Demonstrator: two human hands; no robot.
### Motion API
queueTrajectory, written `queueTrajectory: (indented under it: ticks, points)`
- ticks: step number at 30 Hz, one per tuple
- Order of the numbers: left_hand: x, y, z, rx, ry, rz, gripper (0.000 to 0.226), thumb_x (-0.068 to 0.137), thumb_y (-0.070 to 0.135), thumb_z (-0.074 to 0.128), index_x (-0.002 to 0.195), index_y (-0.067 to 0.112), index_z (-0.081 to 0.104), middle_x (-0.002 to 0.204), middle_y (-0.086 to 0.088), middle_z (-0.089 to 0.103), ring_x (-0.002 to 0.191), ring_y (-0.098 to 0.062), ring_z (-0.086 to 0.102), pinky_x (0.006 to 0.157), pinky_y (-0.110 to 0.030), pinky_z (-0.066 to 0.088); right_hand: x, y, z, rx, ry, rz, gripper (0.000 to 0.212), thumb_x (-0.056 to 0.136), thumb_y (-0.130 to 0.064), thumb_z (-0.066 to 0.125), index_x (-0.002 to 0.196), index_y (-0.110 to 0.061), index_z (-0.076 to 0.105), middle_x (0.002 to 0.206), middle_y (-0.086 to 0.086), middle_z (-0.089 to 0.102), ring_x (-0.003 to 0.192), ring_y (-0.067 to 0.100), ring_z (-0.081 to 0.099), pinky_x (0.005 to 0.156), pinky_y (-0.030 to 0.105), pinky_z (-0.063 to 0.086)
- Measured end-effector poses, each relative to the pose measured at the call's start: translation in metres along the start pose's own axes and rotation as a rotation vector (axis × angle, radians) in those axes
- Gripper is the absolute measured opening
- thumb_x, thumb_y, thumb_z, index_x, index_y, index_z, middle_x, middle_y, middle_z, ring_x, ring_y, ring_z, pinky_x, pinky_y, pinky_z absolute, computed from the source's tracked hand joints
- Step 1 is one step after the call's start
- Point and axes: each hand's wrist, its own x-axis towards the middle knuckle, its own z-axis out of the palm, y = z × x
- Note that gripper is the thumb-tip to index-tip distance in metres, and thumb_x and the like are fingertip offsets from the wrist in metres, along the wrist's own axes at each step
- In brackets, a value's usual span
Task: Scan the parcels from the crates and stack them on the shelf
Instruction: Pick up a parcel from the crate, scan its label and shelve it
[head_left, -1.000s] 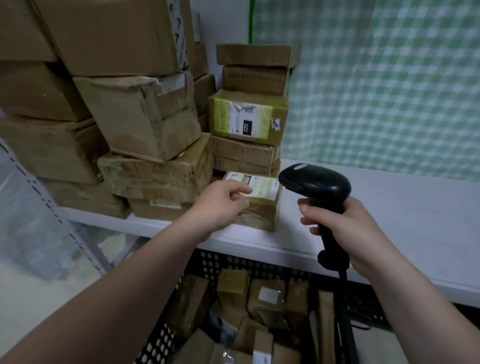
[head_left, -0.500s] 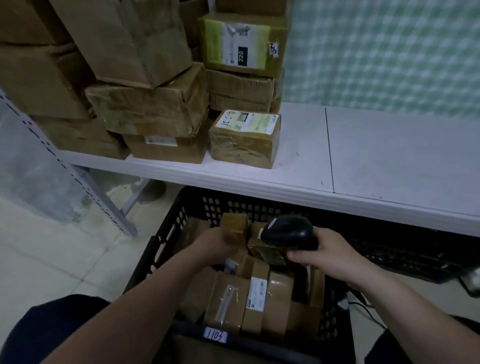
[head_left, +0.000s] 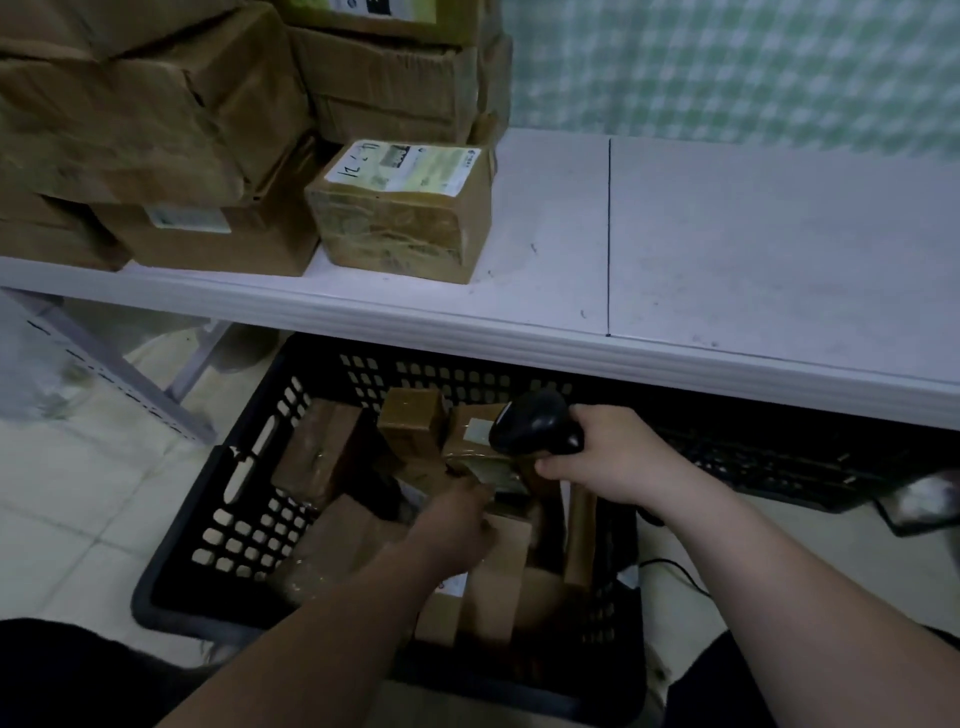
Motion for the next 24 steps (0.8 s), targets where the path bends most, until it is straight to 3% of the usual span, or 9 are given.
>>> queueTrajectory:
  ticks: [3,5,8,12,15,20,24]
  points:
    - [0.013,0.012,0.022,0.14,-0.137,-0.028,0.062,0.095,0.04,0.048,0.151,0.025,0.027,0.152,-0.011,0.032,0.136,-0.031,0.034,0.106,-0.035,0.033,0.0,0.006,-0.006,-0.018,-0.003,0.004,0.026,0.079,-0.032,0.073,0.099,-0.02,0.061,0.09,-0.006,0.057,0.091,0.013,0.056,0.07,0.023,0.045]
    - [0.015,0.018,0.032,0.229,-0.173,-0.108,0.064,0.094,0.05,0.047,0.15,0.03,0.024,0.154,-0.012,0.024,0.14,-0.037,0.022,0.108,-0.045,0.03,-0.001,0.009,-0.01,-0.035,0.013,0.016,0.028,0.079,-0.032,0.073,0.1,-0.017,0.063,0.094,-0.003,0.06,0.091,0.014,0.057,0.076,0.026,0.049]
    - [0.014,0.025,0.037,0.265,-0.078,-0.207,0.06,0.094,0.053,0.046,0.144,0.027,0.027,0.146,-0.015,0.033,0.132,-0.038,0.029,0.096,-0.045,0.04,-0.004,0.01,-0.016,-0.049,0.068,0.018,0.03,0.079,-0.031,0.072,0.103,-0.014,0.065,0.097,0.0,0.063,0.093,0.017,0.059,0.082,0.031,0.052]
    - [0.015,0.026,0.033,0.309,0.017,-0.325,0.062,0.094,0.056,0.045,0.14,0.019,0.027,0.138,-0.018,0.04,0.127,-0.035,0.037,0.088,-0.04,0.047,-0.008,0.006,-0.015,-0.014,0.082,0.006,0.027,0.077,-0.031,0.073,0.099,-0.018,0.064,0.092,-0.004,0.06,0.089,0.014,0.058,0.074,0.028,0.049]
    - [0.02,0.024,0.032,0.248,0.029,-0.395,0.068,0.088,0.06,0.05,0.137,0.019,0.029,0.138,-0.016,0.042,0.13,-0.035,0.035,0.087,-0.041,0.048,-0.013,0.005,-0.013,-0.015,0.09,-0.003,0.026,0.076,-0.032,0.074,0.096,-0.021,0.062,0.092,-0.005,0.06,0.089,0.014,0.058,0.074,0.027,0.049]
    - [0.025,0.026,0.042,0.29,-0.018,-0.41,0.079,0.088,0.064,0.044,0.15,0.023,0.018,0.15,-0.017,0.028,0.136,-0.037,0.024,0.092,-0.041,0.044,-0.018,0.008,-0.013,-0.019,0.11,0.002,0.027,0.075,-0.034,0.074,0.097,-0.023,0.062,0.092,-0.005,0.061,0.092,0.015,0.06,0.08,0.032,0.053]
    - [0.025,0.018,0.044,0.221,0.044,-0.43,0.066,0.083,0.064,0.05,0.136,0.027,0.039,0.132,-0.004,0.053,0.132,-0.029,0.034,0.082,-0.035,0.044,-0.018,0.007,-0.015,-0.023,0.111,0.006,0.03,0.075,-0.035,0.073,0.1,-0.022,0.063,0.095,-0.004,0.061,0.092,0.015,0.06,0.079,0.032,0.053]
